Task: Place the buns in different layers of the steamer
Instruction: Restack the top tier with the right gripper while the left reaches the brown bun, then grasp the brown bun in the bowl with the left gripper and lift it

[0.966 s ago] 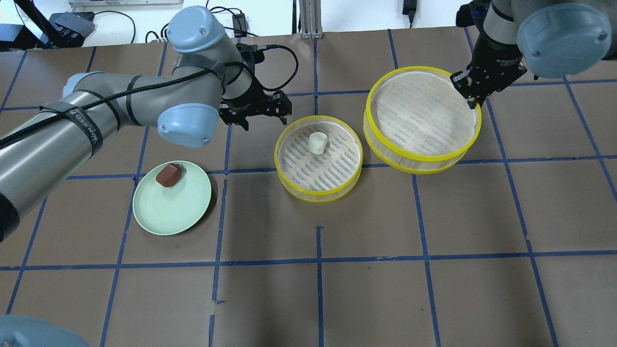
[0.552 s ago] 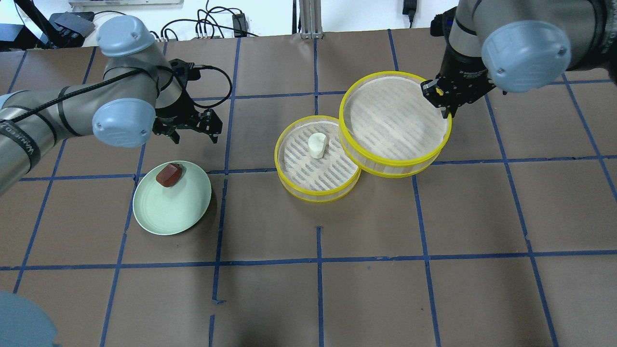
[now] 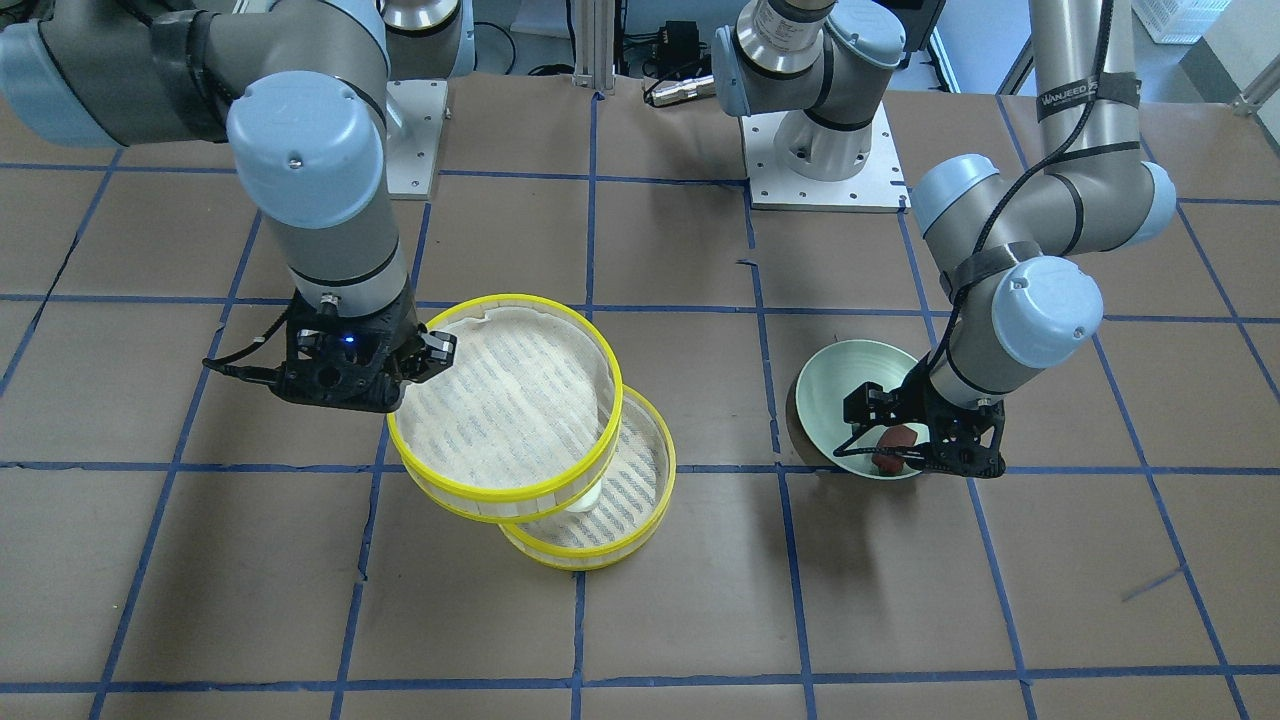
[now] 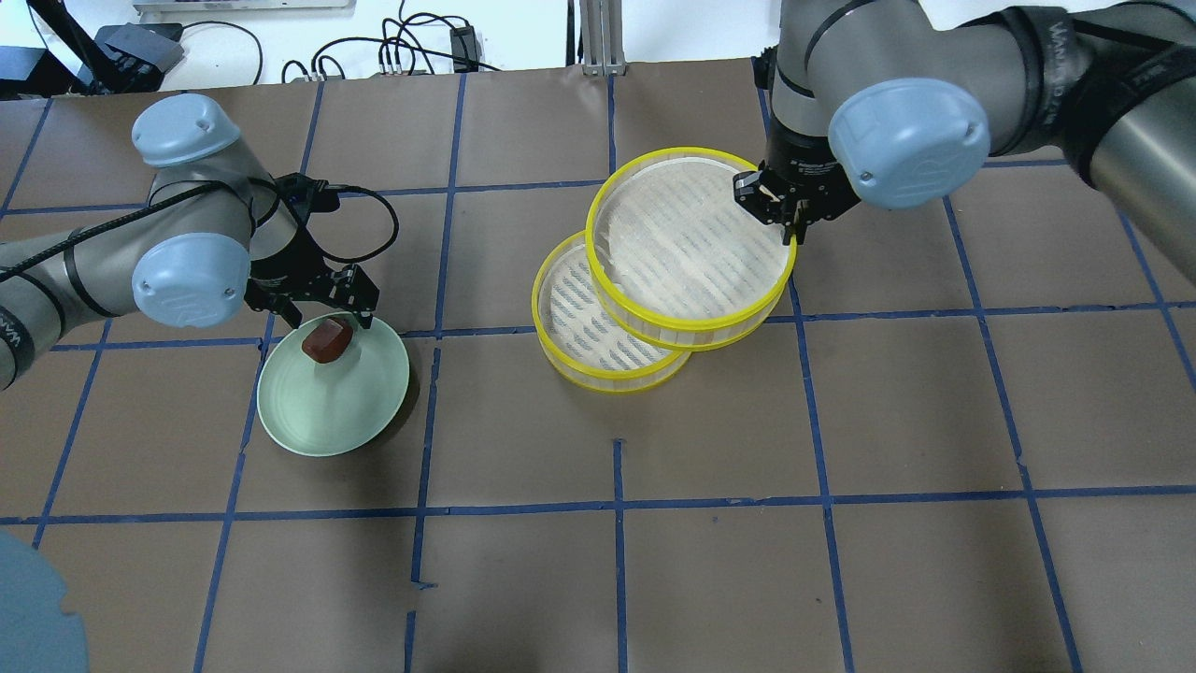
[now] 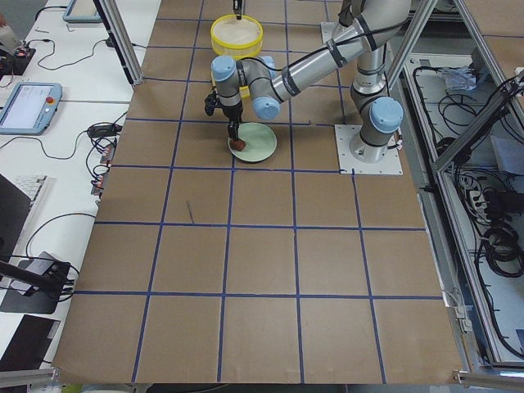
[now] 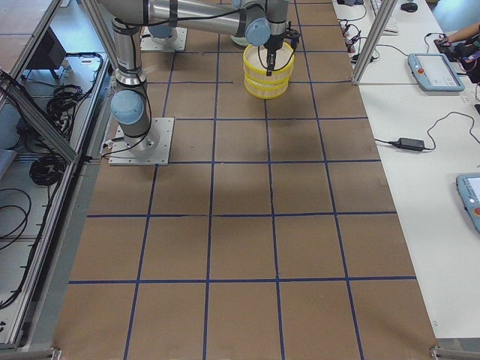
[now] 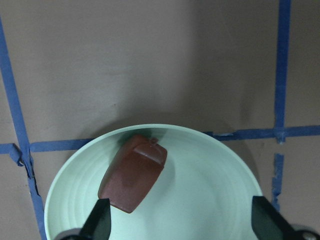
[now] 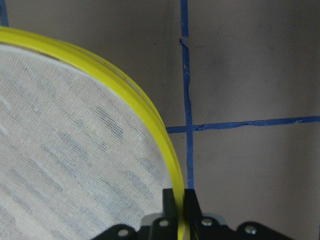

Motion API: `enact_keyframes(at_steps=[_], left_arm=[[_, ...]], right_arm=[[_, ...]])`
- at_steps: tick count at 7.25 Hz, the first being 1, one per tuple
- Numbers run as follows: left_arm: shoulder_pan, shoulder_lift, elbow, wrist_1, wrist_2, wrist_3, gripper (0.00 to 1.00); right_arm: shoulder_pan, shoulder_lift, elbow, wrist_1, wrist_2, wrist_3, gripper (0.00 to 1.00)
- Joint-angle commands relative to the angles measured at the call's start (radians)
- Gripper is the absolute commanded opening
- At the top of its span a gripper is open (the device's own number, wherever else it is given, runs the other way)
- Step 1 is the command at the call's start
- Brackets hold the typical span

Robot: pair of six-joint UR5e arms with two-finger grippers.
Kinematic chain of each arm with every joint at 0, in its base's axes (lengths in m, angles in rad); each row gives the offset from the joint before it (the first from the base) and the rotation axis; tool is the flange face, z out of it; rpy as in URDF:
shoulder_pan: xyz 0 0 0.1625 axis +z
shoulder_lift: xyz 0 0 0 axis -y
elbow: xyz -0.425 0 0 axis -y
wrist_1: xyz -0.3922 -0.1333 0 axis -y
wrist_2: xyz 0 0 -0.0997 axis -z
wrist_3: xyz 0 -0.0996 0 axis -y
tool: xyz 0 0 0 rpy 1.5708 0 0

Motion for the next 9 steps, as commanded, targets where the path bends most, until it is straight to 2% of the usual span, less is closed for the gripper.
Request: enact_keyframes(at_steps=[1, 2, 3, 4, 5, 7, 9], left_arm=[[0.007, -0.014, -0.010, 0.035, 0.025, 0.067, 1.00], [0.007, -0.029, -0.011, 0.044, 0.016, 0.065, 0.94], [0.007, -0.043, -0.014, 0.070, 0.016, 0.064, 0.63], [0.007, -0.042, -0.031, 0.064, 0.024, 0.057, 0.24], [0.007, -0.039, -0.057, 0.064, 0.028, 0.029, 0.04], [-0.009, 0.010, -0.011, 0.053, 0.059, -0.013, 0.02], [-0.021, 0.072, 0.071, -0.075, 0.039, -0.030, 0.02]], right_arm=[[0.066, 0.067, -0.003, -0.073, 0.000, 0.102, 0.06], [0.076, 0.107, 0.000, -0.081, 0.000, 0.105, 0.06], [0.082, 0.127, -0.003, -0.110, 0.000, 0.096, 0.06], [0.085, 0.138, 0.001, -0.126, 0.000, 0.107, 0.06], [0.091, 0.161, 0.001, -0.127, 0.000, 0.104, 0.06], [0.091, 0.169, -0.006, -0.133, -0.013, 0.057, 0.07], [0.091, 0.164, -0.009, -0.123, -0.014, 0.061, 0.07]])
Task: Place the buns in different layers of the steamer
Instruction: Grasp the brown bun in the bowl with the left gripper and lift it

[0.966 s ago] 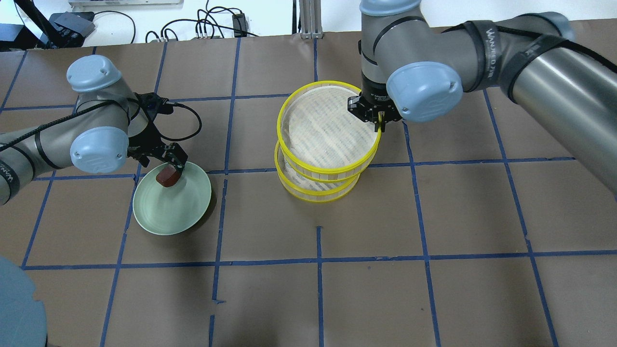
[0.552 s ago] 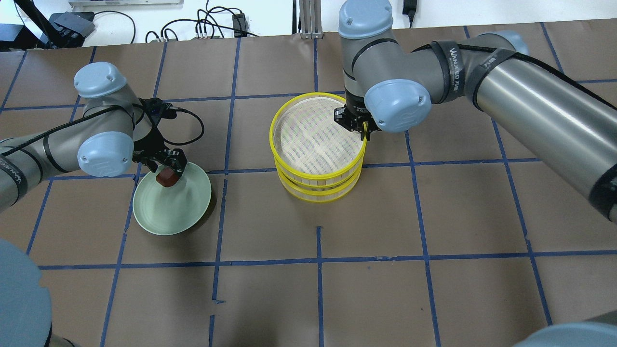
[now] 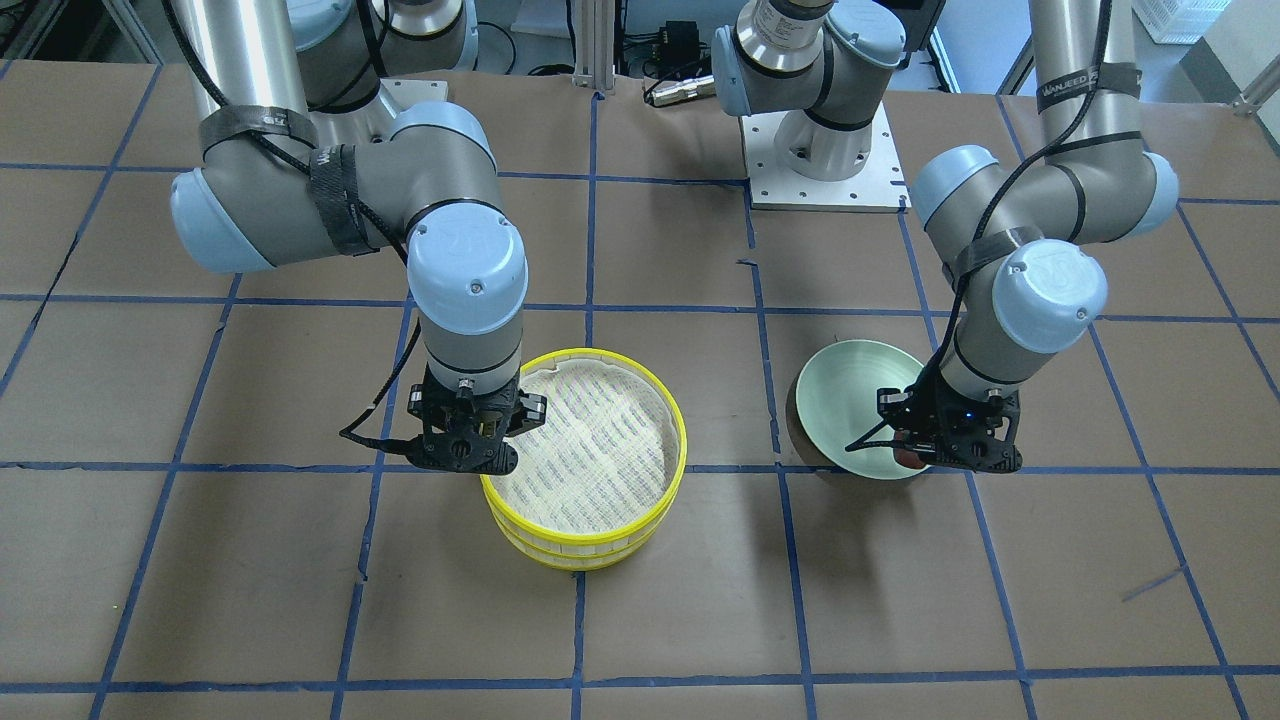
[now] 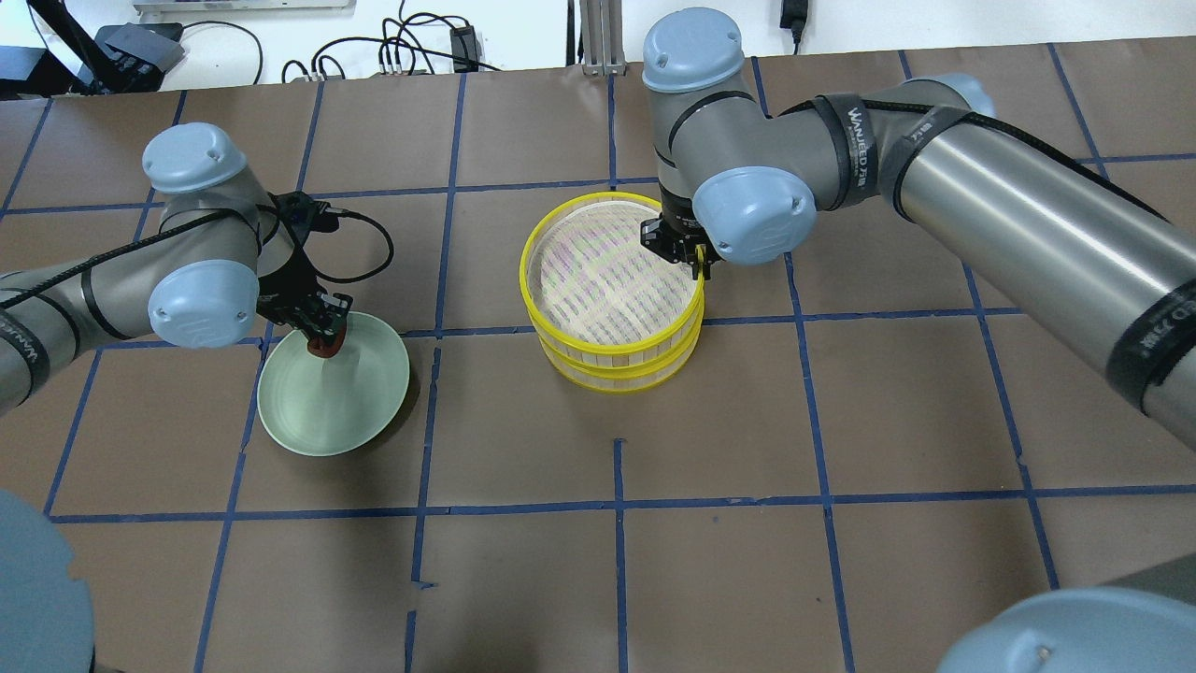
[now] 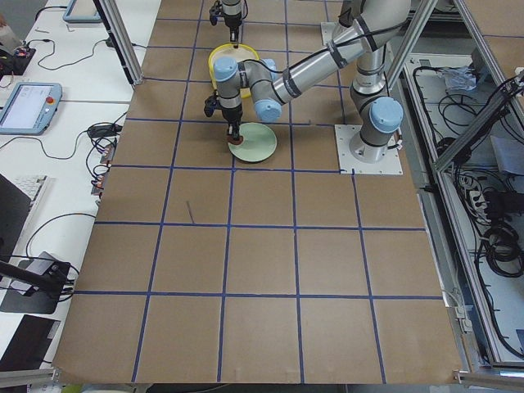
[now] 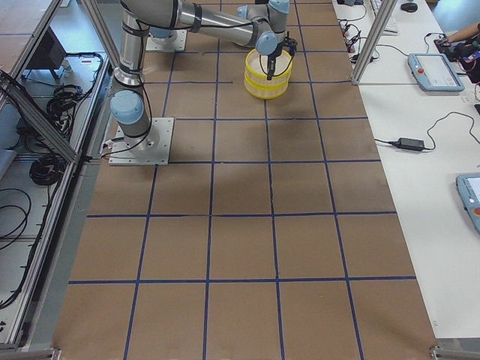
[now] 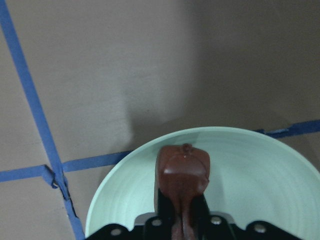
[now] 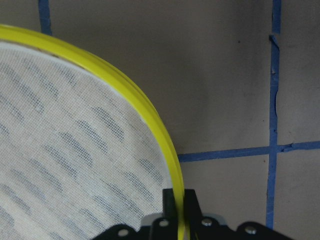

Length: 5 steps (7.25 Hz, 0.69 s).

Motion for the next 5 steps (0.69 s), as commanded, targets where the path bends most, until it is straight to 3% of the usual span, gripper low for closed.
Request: enact_keyframes(at_steps=[1, 2, 5], left_arm=[[-0.033, 0.061, 0.077, -0.109, -0.135, -0.030, 0.02], [-0.077, 0.078, 0.078, -0.123, -0.246, -0.127, 0.02], [-0.292, 0.068, 0.155, -0.110, -0.279, -0.518, 0.02]], right_arm=[[0.000, -0.007, -0.008, 0.010, -0.002, -0.005, 0.07], [0.000, -0.009, -0.008, 0.015, -0.002, -0.005, 0.07], [0.000, -0.009, -0.003, 0.035, -0.004, -0.005, 0.07]])
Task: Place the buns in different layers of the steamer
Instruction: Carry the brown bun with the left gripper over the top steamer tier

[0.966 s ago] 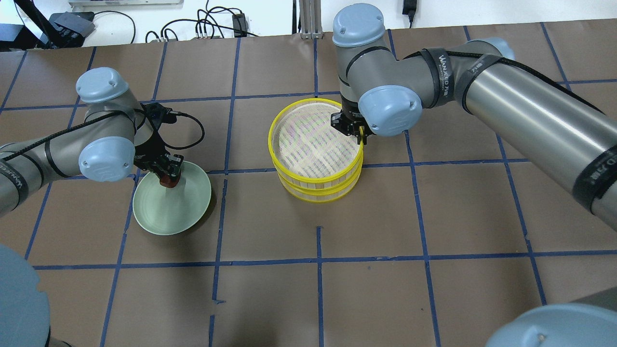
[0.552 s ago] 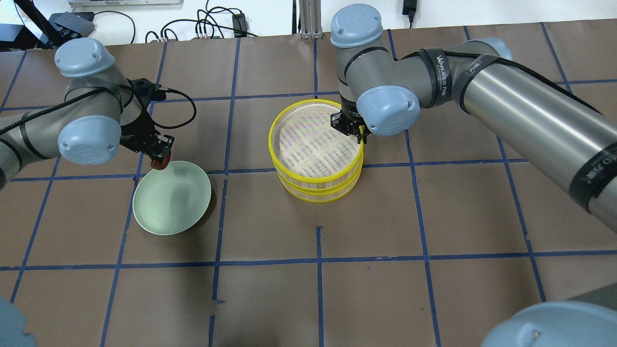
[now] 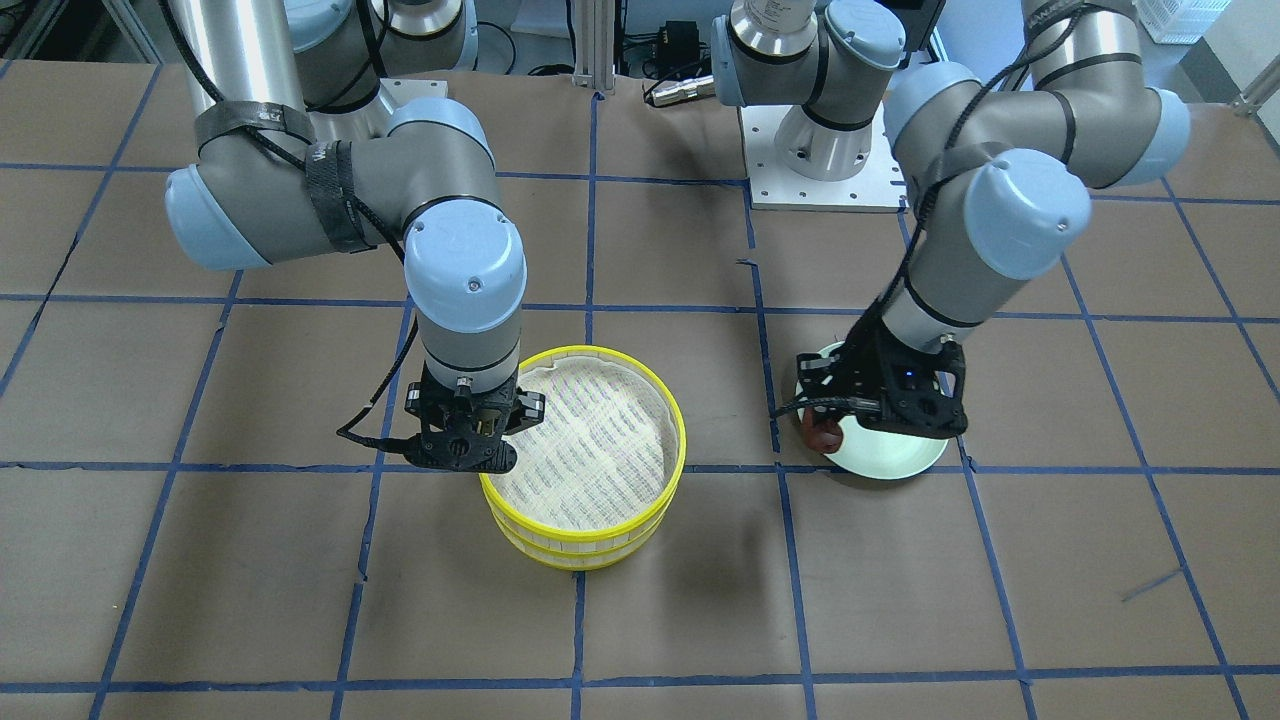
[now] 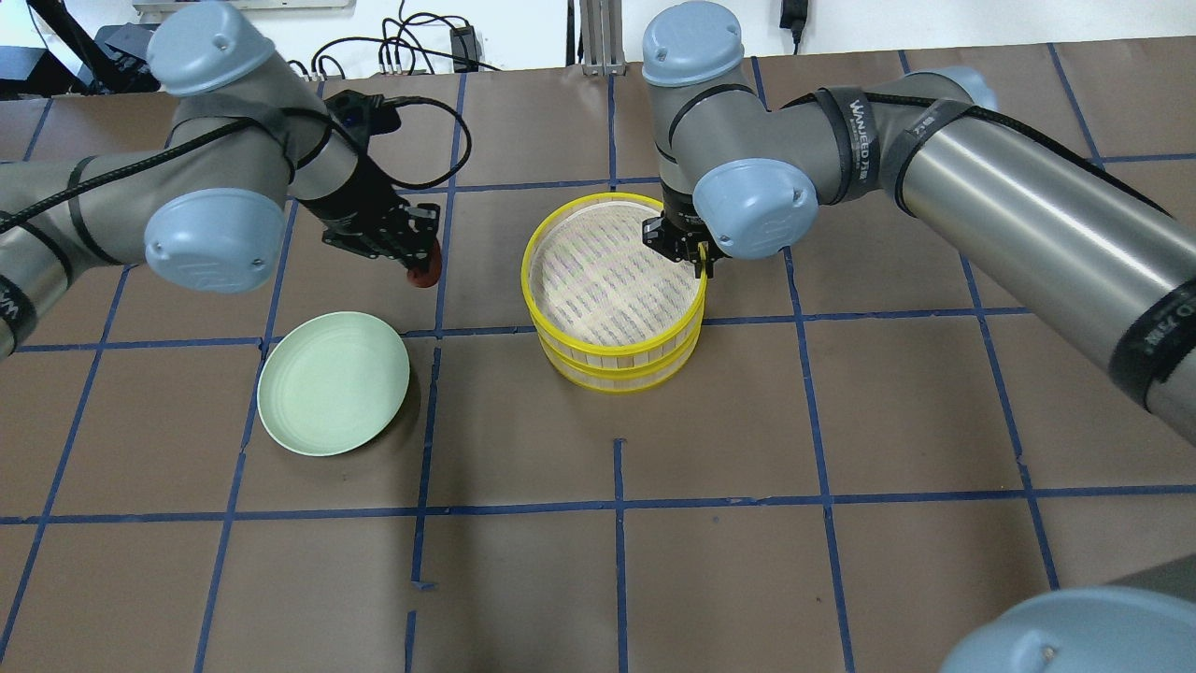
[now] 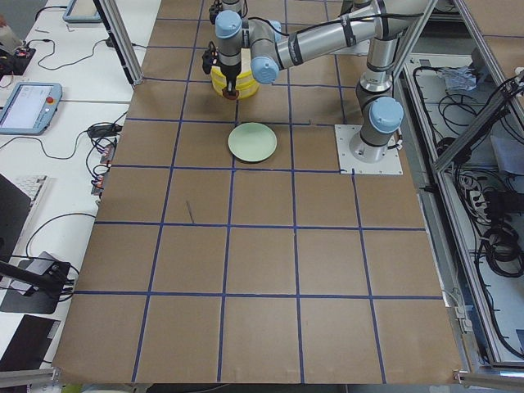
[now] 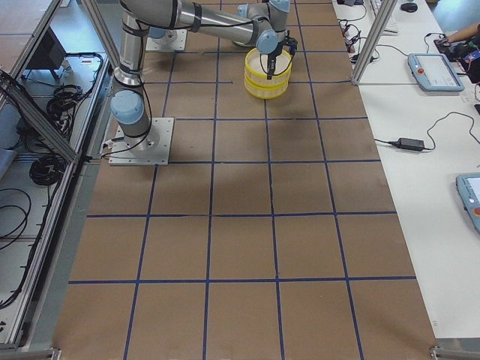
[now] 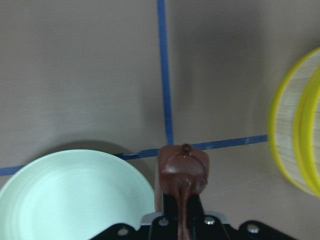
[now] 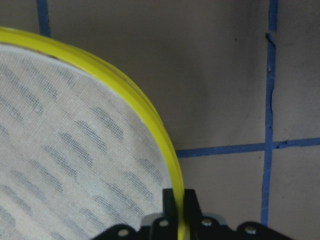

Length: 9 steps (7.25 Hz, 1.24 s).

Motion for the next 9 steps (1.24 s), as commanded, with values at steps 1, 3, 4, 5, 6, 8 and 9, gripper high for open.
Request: enact_keyframes(at_steps=[1, 3, 4, 5, 6, 8, 9], left_arm=[[-0.076, -0.017, 0.041, 0.006, -0.113, -0.183, 0.02], [-0.076, -0.014, 0.041, 0.008, -0.119, -0.149, 0.02], [-0.075, -0.012, 0.024, 0.006, -0.052, -0.054, 0.02], [-0.076, -0.018, 0.046, 0.005, -0.072, -0.128, 0.02], [-0.076, -0.023, 0.049, 0.011, -0.209, -0.256, 0.02], [-0.076, -0.043, 0.047, 0.034, -0.247, -0.262, 0.02], [-0.079, -0.063, 0.047, 0.047, -0.247, -0.265, 0.02]], right_arm=[[-0.001, 0.000, 0.000, 0.007, -0.003, -0.001, 0.08], [-0.001, -0.001, 0.006, 0.007, 0.002, 0.002, 0.09], [-0.001, 0.000, 0.009, 0.007, 0.011, 0.004, 0.23], [-0.001, 0.000, 0.010, 0.005, 0.007, 0.005, 0.46], [-0.001, -0.001, 0.012, 0.002, 0.002, 0.036, 0.99], [-0.053, -0.042, -0.005, 0.008, 0.011, 0.003, 1.00], [-0.117, -0.103, -0.007, 0.023, 0.020, -0.095, 1.00]])
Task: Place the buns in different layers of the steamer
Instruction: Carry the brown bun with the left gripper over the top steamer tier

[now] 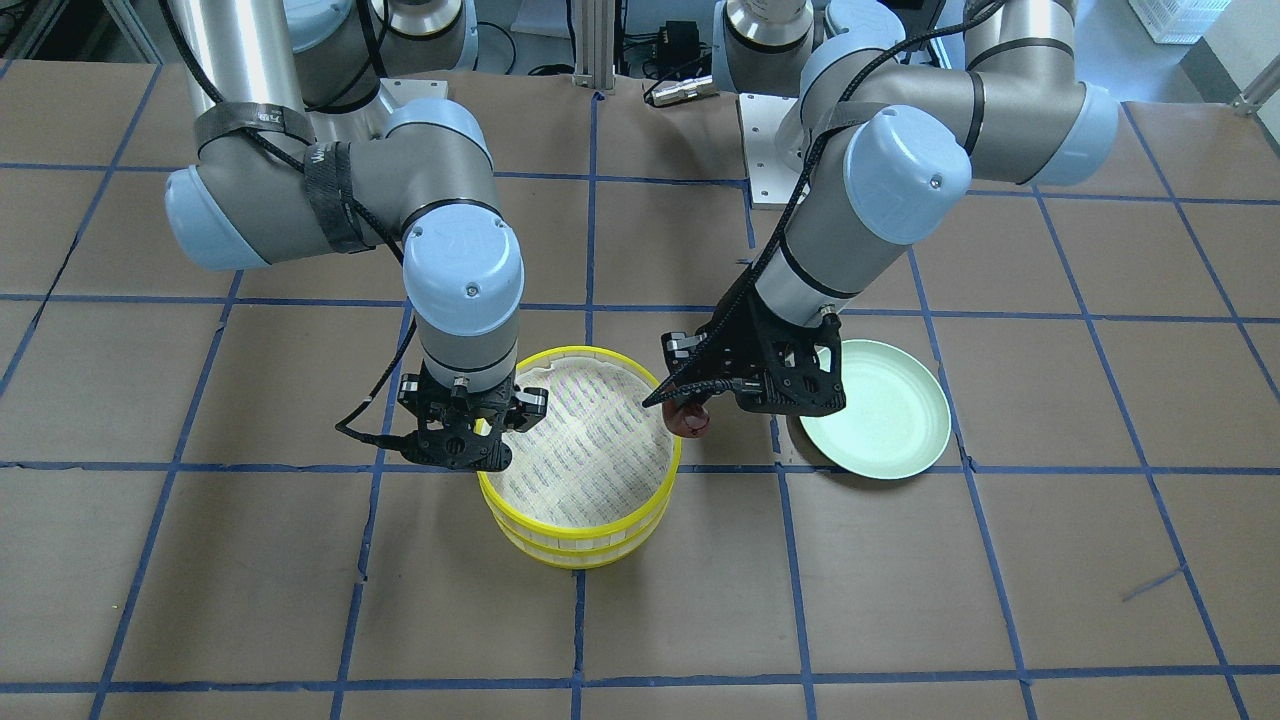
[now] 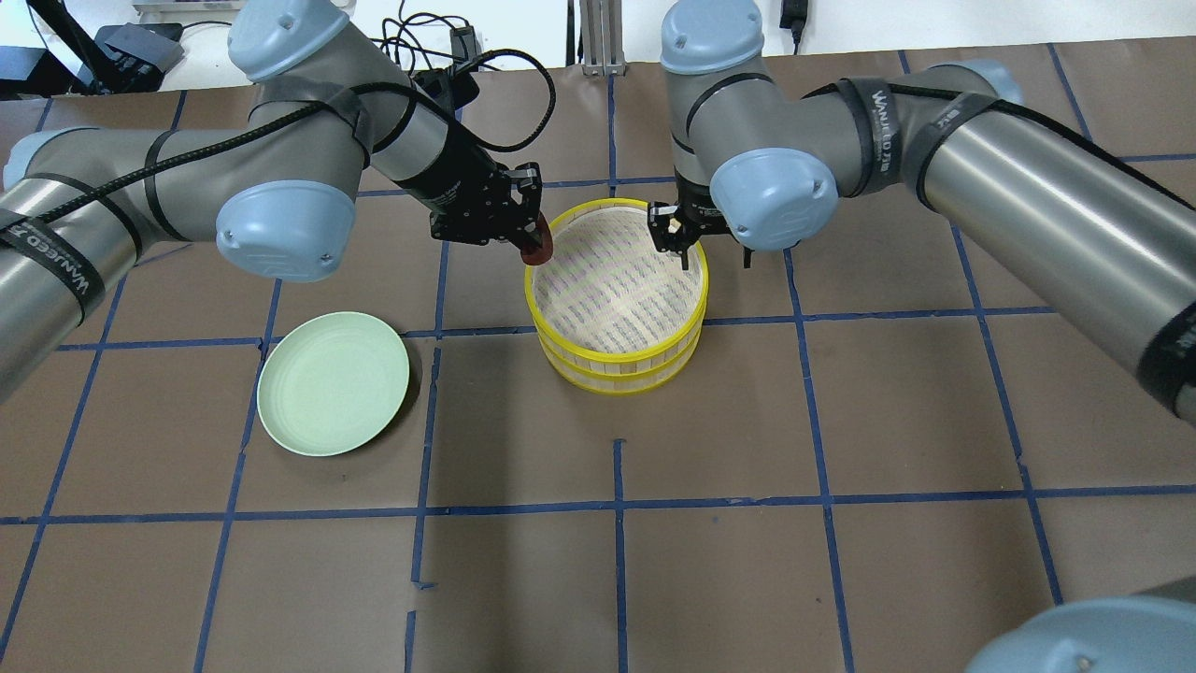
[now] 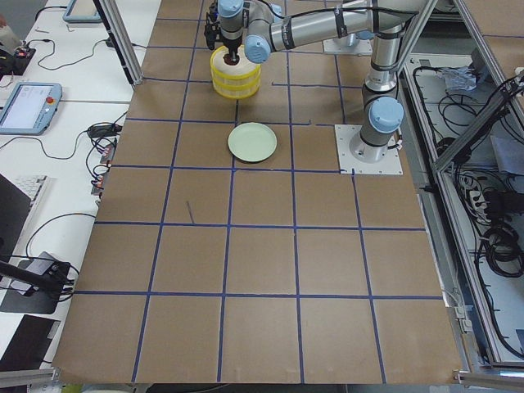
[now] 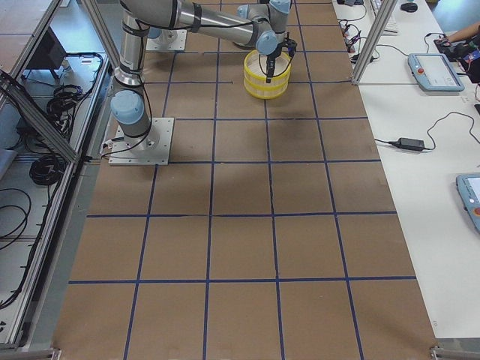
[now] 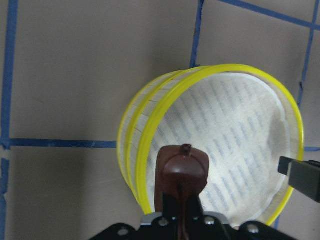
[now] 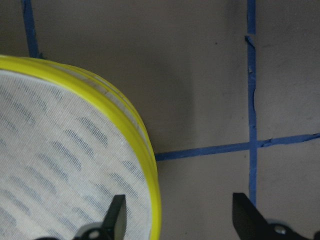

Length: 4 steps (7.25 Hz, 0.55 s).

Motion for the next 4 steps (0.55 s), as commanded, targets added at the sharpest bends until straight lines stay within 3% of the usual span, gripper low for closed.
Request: enact_keyframes(at_steps=[1, 2, 3, 4], left_arm=[[-0.003, -0.033, -0.003, 0.027, -0.011, -0.021, 0.30], [-0.003, -0.042, -0.003, 0.030, -0.012, -0.076, 0.60], [-0.003, -0.043, -0.003, 0.030, -0.012, -0.089, 1.00], [-0.005, -0.043, -0.003, 0.030, -0.014, -0.121, 1.00]], right_arm=[[-0.127, -0.115, -0.015, 0.106, 0.053, -0.132, 1.00], [-0.155, -0.162, -0.038, 0.149, 0.058, -0.181, 1.00], [-0.161, -0.202, -0.073, 0.233, 0.083, -0.192, 1.00], [-0.151, -0.247, -0.101, 0.333, 0.109, -0.194, 1.00]])
